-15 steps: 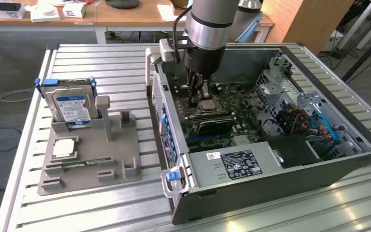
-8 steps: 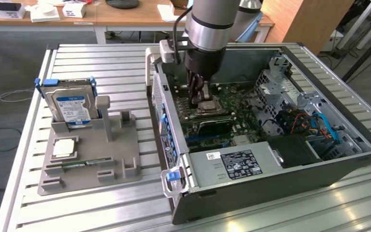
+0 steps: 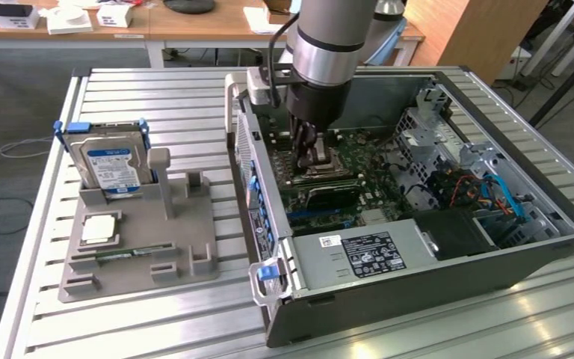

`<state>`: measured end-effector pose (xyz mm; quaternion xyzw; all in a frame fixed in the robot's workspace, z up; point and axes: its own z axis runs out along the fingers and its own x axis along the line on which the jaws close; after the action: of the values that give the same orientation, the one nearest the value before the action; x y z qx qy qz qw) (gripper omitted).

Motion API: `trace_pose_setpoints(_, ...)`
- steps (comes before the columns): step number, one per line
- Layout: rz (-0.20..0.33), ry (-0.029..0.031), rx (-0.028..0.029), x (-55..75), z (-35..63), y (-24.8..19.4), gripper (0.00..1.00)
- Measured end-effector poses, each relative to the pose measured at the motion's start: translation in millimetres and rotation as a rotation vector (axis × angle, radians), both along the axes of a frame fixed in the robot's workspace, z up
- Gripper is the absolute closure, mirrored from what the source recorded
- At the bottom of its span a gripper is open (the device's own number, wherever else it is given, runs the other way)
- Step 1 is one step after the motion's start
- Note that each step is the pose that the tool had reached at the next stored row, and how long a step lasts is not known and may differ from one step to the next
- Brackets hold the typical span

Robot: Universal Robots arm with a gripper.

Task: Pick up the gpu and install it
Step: 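Press down on the gpu until it lock into place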

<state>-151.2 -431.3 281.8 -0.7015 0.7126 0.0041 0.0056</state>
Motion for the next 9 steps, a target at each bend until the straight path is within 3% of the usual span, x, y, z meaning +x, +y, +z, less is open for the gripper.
trace_pose_setpoints(9,0.000,-0.0002,0.0019,-1.0,0.0,-9.4,0.89)
